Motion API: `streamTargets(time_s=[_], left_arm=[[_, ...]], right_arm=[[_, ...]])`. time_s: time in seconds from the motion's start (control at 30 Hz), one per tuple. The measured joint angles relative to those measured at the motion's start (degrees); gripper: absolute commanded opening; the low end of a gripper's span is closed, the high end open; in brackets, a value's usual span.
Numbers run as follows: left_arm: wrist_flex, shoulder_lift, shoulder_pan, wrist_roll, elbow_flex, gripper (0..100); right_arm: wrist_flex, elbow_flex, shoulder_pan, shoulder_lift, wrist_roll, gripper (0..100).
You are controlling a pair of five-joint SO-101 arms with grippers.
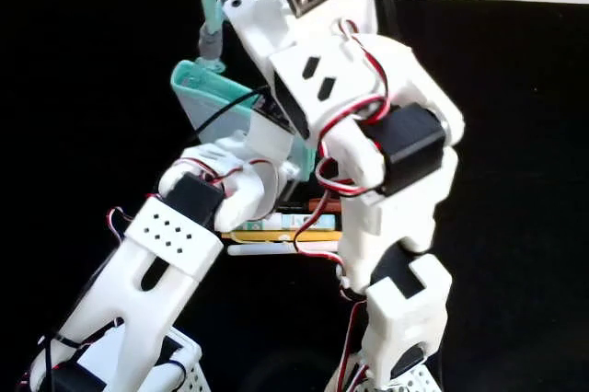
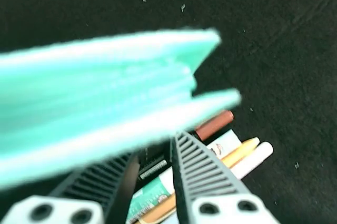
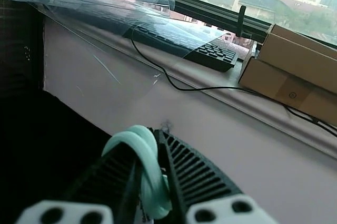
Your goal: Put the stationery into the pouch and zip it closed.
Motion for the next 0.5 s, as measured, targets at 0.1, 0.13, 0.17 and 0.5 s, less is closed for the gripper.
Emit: streamTargets(time_s=[0.1,0.13,0.17,0.5], left_arm=[[0.0,0.0,0.26,0.0,-0.53,9],[0.0,0.0,0.18,0.0,-0.53,9],[-0.26,0.0,-0.18,0.0,-0.53,9],[-4.84,7.91,-1.93,0.0,-3.6,9]], right_arm=[[0.0,0.0,0.0,0.35,-0.7,0.8],[0.0,0.0,0.0,0.44,-0.7,0.8],[0.0,0.0,0.0,0.44,-0.7,0.8],[2.37,0.0,0.0,0.53,-0.79,0.8]])
